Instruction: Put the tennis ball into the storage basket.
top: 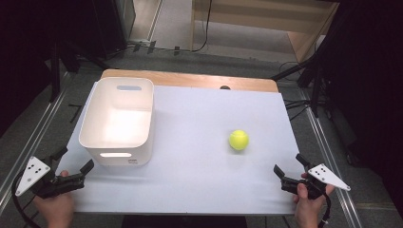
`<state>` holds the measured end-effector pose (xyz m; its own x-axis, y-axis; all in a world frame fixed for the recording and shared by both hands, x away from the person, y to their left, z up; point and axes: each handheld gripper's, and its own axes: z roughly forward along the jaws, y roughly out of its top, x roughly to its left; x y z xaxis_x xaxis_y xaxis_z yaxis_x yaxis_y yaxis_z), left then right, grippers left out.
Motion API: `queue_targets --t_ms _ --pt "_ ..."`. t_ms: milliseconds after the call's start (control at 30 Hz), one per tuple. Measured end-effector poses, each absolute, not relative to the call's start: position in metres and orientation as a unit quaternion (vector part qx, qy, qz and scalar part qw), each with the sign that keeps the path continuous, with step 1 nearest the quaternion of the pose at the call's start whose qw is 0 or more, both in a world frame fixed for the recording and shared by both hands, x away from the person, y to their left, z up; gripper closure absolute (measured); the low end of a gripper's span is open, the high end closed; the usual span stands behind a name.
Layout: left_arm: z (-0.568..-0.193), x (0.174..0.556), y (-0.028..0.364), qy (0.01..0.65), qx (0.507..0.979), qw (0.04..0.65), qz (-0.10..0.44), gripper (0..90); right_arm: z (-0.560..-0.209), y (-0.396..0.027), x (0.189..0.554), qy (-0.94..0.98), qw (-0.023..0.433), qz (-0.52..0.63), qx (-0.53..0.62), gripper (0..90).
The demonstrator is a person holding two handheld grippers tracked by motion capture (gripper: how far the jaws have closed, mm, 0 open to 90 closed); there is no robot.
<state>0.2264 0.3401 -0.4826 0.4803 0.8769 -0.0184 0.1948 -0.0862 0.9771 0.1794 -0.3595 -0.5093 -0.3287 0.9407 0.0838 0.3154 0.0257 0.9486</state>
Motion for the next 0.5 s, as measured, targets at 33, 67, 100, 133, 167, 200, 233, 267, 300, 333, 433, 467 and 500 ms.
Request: queue_targets --t_ms 33,67,100,133,167,200,233,267,300,333,433,467,500 --pt "-0.4828 0.2265 0.3397 0.401 0.668 0.543 0.314 0.0 -0.5093 -0.3595 0.1794 0.644 0.313 0.499 0.488 0.2" --pt "-0.4831 0.2263 0.3386 0.4 0.669 0.542 0.315 0.0 -0.5089 -0.359 0.1793 0.646 0.311 0.497 0.489 0.2" --pt "-0.4831 0.2261 0.3384 0.398 0.672 0.539 0.317 0.0 -0.5089 -0.3586 0.1801 0.647 0.313 0.497 0.487 0.2" --pt "-0.4834 0.2258 0.3375 0.397 0.671 0.539 0.319 0.0 -0.5087 -0.3577 0.181 0.652 0.311 0.494 0.484 0.2" --pt "-0.4835 0.2258 0.3373 0.397 0.671 0.538 0.319 0.0 -0.5087 -0.3577 0.181 0.652 0.311 0.494 0.484 0.2" --pt "-0.4836 0.2258 0.3371 0.398 0.671 0.537 0.32 0.0 -0.5086 -0.3577 0.1814 0.652 0.311 0.495 0.483 0.2" --pt "-0.4836 0.2262 0.3372 0.396 0.673 0.536 0.32 0.0 -0.5083 -0.3573 0.1813 0.652 0.307 0.497 0.483 0.2" --pt "-0.4836 0.2262 0.3368 0.398 0.673 0.535 0.32 0.0 -0.5075 -0.3571 0.1812 0.653 0.304 0.497 0.484 0.2" --pt "-0.4838 0.2262 0.3365 0.396 0.673 0.537 0.32 0.0 -0.507 -0.3573 0.1814 0.655 0.304 0.496 0.482 0.2" --pt "-0.4839 0.2259 0.3362 0.396 0.674 0.536 0.32 0.0 -0.5063 -0.3573 0.1819 0.657 0.304 0.496 0.48 0.2" --pt "-0.4841 0.2257 0.3357 0.394 0.676 0.534 0.321 0.0 -0.5028 -0.3556 0.1828 0.66 0.305 0.493 0.478 0.0" --pt "-0.4841 0.2255 0.3354 0.393 0.676 0.533 0.322 0.0 -0.4995 -0.3537 0.1839 0.663 0.303 0.495 0.473 0.0" --pt "-0.4841 0.2255 0.335 0.394 0.676 0.532 0.323 0.0 -0.4995 -0.3537 0.1839 0.663 0.303 0.495 0.473 0.0"
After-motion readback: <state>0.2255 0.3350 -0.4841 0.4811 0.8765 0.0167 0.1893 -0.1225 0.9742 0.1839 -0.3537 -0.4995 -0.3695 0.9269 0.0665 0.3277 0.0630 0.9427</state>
